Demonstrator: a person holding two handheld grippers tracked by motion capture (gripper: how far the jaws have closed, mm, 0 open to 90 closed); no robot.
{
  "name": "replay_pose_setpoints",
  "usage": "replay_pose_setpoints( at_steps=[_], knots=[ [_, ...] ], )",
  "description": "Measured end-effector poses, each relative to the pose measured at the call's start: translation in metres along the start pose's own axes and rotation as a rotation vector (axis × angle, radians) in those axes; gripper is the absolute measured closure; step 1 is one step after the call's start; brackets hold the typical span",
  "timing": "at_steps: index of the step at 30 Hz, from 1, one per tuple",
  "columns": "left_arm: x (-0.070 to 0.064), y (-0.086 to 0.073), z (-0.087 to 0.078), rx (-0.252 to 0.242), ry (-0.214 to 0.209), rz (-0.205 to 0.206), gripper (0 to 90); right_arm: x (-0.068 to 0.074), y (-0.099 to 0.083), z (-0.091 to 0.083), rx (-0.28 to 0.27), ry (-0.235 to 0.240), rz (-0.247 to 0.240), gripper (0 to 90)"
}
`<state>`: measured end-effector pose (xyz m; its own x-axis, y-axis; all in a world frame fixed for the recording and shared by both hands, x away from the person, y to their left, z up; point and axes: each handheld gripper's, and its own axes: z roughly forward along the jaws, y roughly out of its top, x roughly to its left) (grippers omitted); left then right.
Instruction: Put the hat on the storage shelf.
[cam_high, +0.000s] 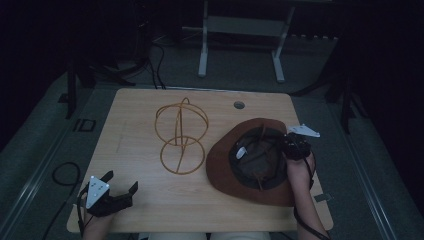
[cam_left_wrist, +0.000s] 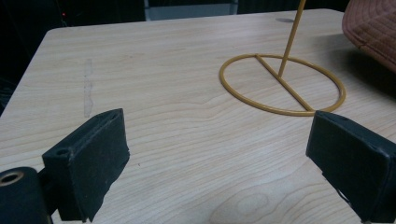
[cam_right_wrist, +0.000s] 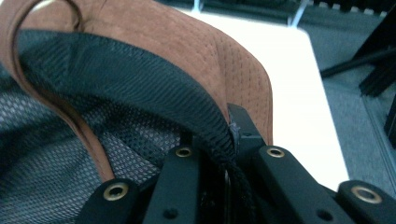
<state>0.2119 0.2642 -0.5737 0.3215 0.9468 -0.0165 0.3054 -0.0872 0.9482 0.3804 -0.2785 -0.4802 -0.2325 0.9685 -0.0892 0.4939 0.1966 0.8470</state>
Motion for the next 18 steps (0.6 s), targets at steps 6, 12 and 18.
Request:
replay_pose_setpoints(
  at_steps=[6, 12, 18],
  knots=[
    [0.001, 0.000, 0.000, 0.005, 0.002, -0.004, 6.0, 0.002, 0.015, -0.027, -0.104, 0.021, 0.027, 83.8],
    [0.001, 0.001, 0.000, 0.009, 0.001, -0.010, 6.0, 0.002, 0.023, -0.046, -0.167, 0.042, 0.044, 83.7],
    [-0.001, 0.008, -0.001, 0.028, -0.025, -0.034, 6.0, 0.001, 0.031, -0.064, -0.226, 0.043, 0.044, 83.7]
  ],
)
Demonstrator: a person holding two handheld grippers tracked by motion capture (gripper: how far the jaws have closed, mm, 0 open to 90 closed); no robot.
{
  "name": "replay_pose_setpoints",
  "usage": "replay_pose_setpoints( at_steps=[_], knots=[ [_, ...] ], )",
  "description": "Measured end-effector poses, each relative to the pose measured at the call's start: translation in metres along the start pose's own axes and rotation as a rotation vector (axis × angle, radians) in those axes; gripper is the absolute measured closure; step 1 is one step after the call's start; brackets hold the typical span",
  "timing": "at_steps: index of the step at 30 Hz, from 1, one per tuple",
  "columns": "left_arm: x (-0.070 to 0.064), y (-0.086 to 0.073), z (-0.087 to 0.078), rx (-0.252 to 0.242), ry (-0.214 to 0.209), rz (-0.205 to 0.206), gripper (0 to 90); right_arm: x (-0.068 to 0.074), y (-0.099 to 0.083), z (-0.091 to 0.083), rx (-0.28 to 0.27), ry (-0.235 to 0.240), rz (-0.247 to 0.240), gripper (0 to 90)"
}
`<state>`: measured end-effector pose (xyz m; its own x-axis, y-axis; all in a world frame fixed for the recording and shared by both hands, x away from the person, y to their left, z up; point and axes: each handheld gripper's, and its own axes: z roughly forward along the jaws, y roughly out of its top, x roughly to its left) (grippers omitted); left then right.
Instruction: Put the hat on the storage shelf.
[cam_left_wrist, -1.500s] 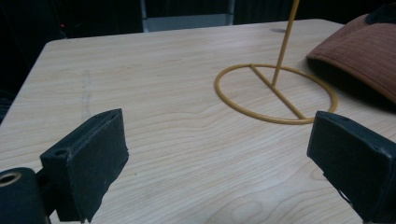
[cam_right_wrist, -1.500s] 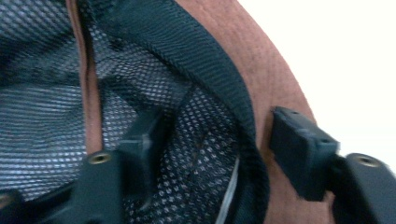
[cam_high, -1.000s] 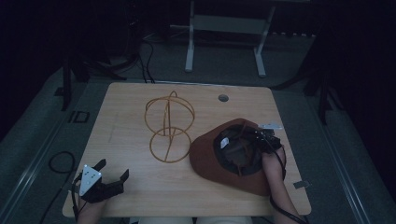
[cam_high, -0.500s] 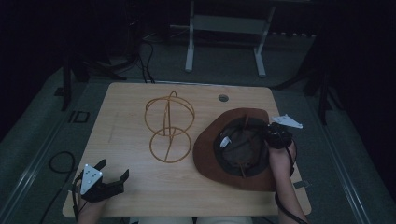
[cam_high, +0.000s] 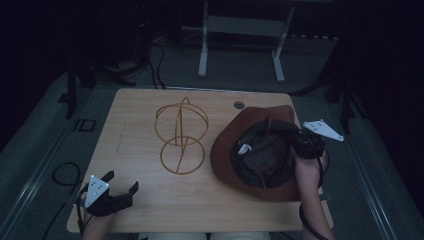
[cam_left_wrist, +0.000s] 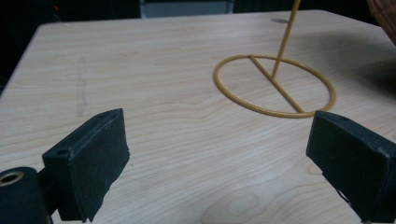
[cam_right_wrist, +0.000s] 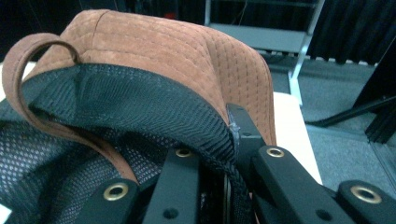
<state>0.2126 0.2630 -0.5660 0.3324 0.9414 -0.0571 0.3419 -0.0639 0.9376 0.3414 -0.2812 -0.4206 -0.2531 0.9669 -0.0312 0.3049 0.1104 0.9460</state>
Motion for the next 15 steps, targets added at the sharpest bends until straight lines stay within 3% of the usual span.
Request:
replay_pose_setpoints(
  at_steps=[3, 5, 11, 12, 14, 15],
  knots=[
    [0.001, 0.006, -0.002, 0.014, -0.024, -0.055, 6.0, -0.002, 0.006, -0.008, -0.027, -0.012, -0.013, 83.7],
    [-0.001, 0.012, -0.004, 0.009, -0.038, -0.065, 6.0, -0.003, 0.009, -0.012, -0.038, -0.013, -0.011, 83.7],
    [-0.014, 0.033, -0.014, -0.029, -0.070, -0.028, 6.0, -0.008, 0.012, -0.020, -0.053, -0.012, -0.008, 83.7],
    [-0.022, 0.046, -0.020, -0.053, -0.089, -0.011, 6.0, -0.010, 0.013, -0.024, -0.058, -0.017, -0.009, 83.6],
    [-0.026, 0.051, -0.022, -0.063, -0.099, -0.002, 6.0, -0.011, 0.013, -0.027, -0.063, -0.020, -0.013, 83.7],
    [-0.033, 0.061, -0.025, -0.074, -0.112, 0.017, 6.0, -0.011, 0.013, -0.028, -0.065, -0.026, -0.021, 83.6]
  ],
)
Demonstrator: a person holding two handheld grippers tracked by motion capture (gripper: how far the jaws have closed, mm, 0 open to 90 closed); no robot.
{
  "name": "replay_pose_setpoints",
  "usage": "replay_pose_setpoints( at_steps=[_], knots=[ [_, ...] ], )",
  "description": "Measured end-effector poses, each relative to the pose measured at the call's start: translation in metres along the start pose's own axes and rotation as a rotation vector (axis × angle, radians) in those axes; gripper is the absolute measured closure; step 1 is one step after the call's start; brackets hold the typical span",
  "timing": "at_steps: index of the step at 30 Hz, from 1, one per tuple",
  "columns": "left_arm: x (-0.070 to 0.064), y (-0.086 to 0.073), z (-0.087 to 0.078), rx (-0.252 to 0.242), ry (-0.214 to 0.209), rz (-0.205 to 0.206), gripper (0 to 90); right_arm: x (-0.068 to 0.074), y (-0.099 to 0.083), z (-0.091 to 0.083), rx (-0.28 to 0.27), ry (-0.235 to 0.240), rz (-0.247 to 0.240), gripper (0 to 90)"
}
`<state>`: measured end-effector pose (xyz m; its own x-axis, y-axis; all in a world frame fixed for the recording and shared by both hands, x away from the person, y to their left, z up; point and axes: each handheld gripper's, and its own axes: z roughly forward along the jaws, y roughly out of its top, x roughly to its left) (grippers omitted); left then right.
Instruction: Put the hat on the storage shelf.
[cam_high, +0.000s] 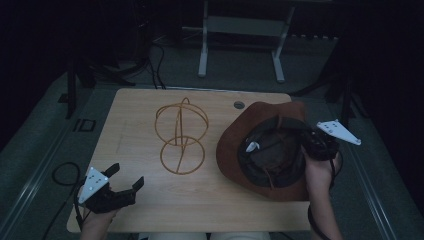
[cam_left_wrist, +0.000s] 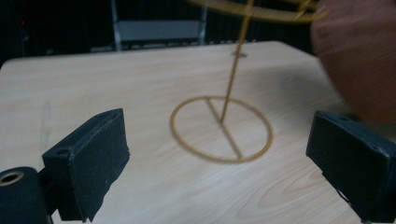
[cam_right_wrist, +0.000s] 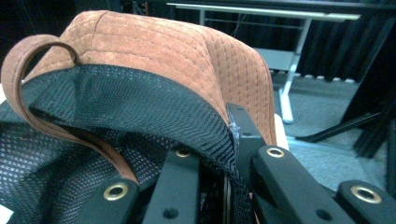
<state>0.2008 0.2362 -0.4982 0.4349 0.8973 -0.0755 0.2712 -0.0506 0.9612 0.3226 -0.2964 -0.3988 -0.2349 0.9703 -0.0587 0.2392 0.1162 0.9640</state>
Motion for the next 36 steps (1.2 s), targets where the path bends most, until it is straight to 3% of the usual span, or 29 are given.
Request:
replay_pose_setpoints(
  at_steps=[6, 21, 36],
  knots=[
    [-0.014, 0.024, 0.001, -0.032, -0.057, 0.029, 6.8, -0.002, 0.002, -0.004, -0.008, 0.006, 0.004, 83.6],
    [-0.064, 0.095, 0.039, -0.059, -0.147, 0.158, 7.0, 0.004, 0.005, -0.010, -0.026, 0.033, -0.014, 83.6],
    [-0.118, 0.127, 0.088, -0.032, -0.257, 0.224, 7.1, 0.006, 0.008, -0.017, -0.037, 0.046, -0.013, 83.5]
  ],
)
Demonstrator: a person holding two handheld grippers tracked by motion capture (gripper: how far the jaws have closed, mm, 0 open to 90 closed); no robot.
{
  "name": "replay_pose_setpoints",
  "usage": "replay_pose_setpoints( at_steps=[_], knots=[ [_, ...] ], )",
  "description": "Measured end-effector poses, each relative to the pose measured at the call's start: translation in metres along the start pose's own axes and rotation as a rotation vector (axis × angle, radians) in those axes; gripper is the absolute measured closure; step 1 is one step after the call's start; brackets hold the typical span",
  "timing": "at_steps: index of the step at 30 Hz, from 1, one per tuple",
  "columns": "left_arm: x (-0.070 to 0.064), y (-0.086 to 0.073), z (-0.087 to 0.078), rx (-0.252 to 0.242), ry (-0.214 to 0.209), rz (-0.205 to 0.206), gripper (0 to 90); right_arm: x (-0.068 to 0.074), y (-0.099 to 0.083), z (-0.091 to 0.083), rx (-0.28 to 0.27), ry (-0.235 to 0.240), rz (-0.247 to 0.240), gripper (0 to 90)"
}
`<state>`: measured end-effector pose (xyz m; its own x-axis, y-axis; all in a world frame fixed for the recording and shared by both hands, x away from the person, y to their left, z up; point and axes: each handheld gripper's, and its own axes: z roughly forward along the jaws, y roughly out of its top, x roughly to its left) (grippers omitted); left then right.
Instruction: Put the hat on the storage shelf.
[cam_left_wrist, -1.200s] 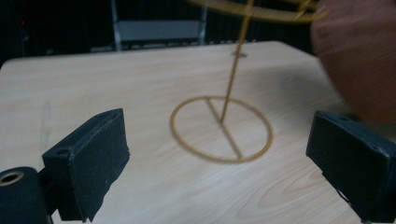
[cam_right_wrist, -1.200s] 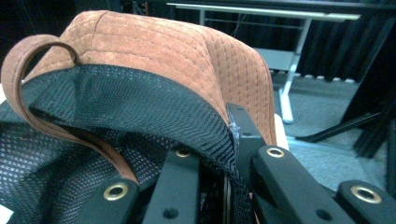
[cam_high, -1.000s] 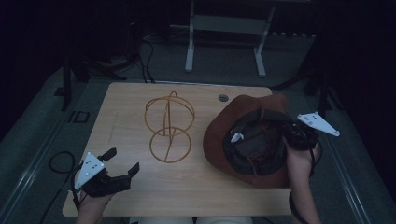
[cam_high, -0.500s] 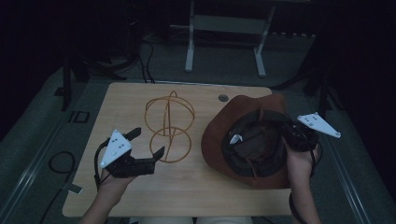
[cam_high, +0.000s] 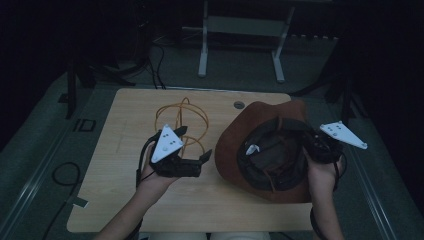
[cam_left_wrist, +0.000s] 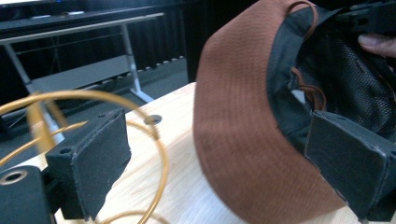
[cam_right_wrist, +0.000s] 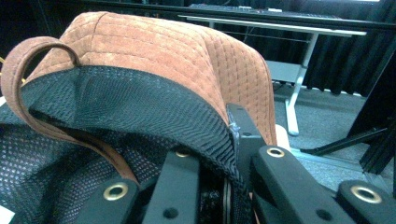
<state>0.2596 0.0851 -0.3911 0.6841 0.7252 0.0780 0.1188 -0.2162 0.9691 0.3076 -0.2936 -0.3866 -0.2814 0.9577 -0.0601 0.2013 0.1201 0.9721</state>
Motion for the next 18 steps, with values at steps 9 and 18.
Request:
replay_pose_setpoints(
  at_steps=[9, 18],
  knots=[
    [-0.027, 0.018, 0.037, 0.004, -0.049, 0.060, 7.0, 0.002, -0.003, -0.001, 0.004, 0.007, -0.005, 83.6],
    [-0.046, 0.023, 0.088, 0.050, -0.086, 0.097, 7.1, 0.004, -0.004, -0.004, 0.004, 0.013, 0.000, 83.6]
  ],
)
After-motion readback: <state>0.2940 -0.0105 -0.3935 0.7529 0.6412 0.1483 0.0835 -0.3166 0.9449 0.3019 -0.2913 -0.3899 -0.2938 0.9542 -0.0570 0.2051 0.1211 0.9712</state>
